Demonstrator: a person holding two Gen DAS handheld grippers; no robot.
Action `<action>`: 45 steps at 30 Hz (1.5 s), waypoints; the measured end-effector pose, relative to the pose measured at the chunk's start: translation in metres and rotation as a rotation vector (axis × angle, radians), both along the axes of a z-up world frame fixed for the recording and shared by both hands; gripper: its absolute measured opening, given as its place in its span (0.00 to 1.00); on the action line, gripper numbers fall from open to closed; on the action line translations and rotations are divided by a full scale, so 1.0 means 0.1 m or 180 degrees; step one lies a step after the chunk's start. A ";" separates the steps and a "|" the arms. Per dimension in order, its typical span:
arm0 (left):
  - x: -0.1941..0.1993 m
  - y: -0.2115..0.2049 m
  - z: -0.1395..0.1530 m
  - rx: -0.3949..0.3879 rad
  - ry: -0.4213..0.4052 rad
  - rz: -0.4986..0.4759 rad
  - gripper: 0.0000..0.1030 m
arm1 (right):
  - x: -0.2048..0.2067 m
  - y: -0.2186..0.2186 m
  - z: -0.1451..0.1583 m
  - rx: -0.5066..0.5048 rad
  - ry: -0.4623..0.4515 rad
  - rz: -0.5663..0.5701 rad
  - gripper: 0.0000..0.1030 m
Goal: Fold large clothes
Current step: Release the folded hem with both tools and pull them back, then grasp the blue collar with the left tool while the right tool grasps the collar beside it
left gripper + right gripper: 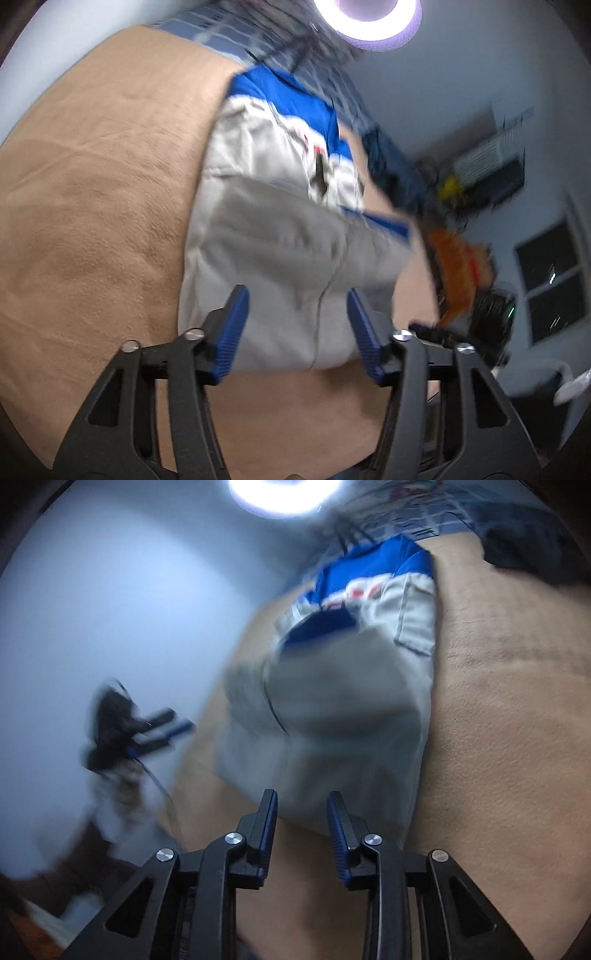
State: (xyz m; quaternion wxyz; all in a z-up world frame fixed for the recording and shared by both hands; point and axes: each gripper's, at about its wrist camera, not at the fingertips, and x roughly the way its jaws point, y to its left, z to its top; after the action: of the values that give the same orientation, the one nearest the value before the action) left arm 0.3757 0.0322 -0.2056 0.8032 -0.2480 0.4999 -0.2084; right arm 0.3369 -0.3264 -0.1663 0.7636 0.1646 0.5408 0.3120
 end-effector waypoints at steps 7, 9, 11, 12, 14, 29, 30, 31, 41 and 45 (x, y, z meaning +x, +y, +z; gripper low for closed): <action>0.20 -0.26 -0.15 0.0374 -0.0143 -0.0033 0.51 | 0.31 0.35 0.00 -0.0416 -0.0350 -0.0060 0.29; 0.30 -0.30 -0.20 0.0537 -0.0234 -0.0057 0.51 | 0.32 0.44 0.05 -0.0506 -0.0523 -0.0091 0.30; 0.38 -0.34 -0.27 0.0703 -0.0298 -0.0083 0.51 | 0.41 0.53 0.03 -0.0677 -0.0699 -0.0154 0.31; 0.42 -0.36 -0.31 0.0772 -0.0327 -0.0099 0.51 | 0.49 0.59 0.01 -0.0776 -0.0772 -0.0182 0.31; 0.50 -0.38 -0.42 0.0859 -0.0349 -0.0134 0.51 | 0.61 0.70 -0.09 -0.1017 -0.0864 -0.0206 0.30; 0.58 -0.36 -0.54 0.0885 -0.0420 -0.0451 0.51 | 0.75 0.67 -0.34 -0.1195 -0.0660 -0.0131 0.35; 0.61 -0.29 -0.46 0.0792 -0.0427 -0.0390 0.51 | 0.75 0.63 -0.27 -0.1116 -0.0707 -0.0156 0.46; 0.64 -0.25 -0.41 0.0760 -0.0434 -0.0350 0.51 | 0.75 0.57 -0.18 -0.1062 -0.0792 -0.0214 0.55; 1.48 0.17 0.11 0.0604 -0.0556 0.0082 0.65 | 1.39 0.10 0.25 -0.1051 -0.1107 -0.0571 0.70; 1.99 0.27 0.05 0.0467 -0.0495 0.0212 0.65 | 1.83 -0.06 0.28 -0.1004 -0.1112 -0.0705 0.70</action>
State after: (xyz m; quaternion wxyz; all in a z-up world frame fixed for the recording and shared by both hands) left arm 0.5747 0.0592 -0.2006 0.8621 -0.1880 0.4415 -0.1631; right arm 0.5197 -0.3322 -0.1385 0.8912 0.0453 0.4214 0.1619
